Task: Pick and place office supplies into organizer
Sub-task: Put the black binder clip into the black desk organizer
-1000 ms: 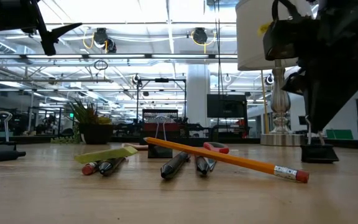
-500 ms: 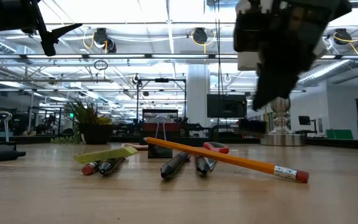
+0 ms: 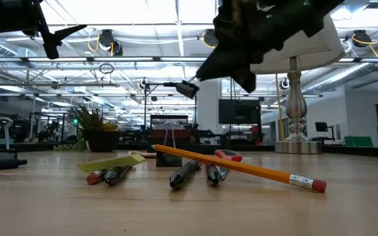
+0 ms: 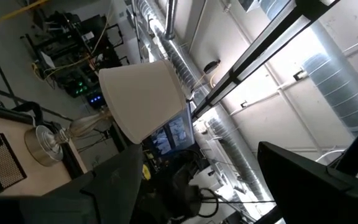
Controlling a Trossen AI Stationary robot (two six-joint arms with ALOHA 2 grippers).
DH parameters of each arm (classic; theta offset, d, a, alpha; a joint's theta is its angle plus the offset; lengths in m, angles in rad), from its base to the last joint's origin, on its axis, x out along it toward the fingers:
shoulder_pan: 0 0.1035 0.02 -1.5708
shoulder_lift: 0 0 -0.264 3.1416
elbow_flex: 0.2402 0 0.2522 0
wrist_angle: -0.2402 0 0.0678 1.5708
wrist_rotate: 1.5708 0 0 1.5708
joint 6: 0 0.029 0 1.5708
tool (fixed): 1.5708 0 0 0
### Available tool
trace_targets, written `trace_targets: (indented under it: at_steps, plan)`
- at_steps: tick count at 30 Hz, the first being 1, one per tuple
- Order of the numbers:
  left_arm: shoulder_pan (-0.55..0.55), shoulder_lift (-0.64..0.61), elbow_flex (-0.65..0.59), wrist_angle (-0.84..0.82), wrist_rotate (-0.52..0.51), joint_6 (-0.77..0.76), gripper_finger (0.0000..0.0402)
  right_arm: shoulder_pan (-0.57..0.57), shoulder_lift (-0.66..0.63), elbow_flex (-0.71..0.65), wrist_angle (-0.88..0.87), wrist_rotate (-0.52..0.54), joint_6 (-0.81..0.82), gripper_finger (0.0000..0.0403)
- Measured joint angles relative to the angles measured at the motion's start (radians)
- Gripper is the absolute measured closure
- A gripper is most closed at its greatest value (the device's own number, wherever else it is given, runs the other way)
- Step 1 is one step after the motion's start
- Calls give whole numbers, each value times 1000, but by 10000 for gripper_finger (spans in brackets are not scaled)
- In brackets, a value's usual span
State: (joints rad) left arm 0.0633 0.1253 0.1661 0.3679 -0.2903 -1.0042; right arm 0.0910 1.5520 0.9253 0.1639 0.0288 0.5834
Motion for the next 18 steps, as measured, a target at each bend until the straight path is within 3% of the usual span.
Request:
trace_targets:
  at_steps: [3, 11, 18]
  plan:
    - [0, 0, 0, 0, 0, 0, 80, -32, 0, 0, 69, 26, -1, 399]
    - [0, 0, 0, 0, 0, 0, 80, -75, 0, 0, 194, 255, -30, 400]
    - [0, 0, 0, 1, -35, 0, 80, -79, 112, 78, 258, 256, -49, 399]
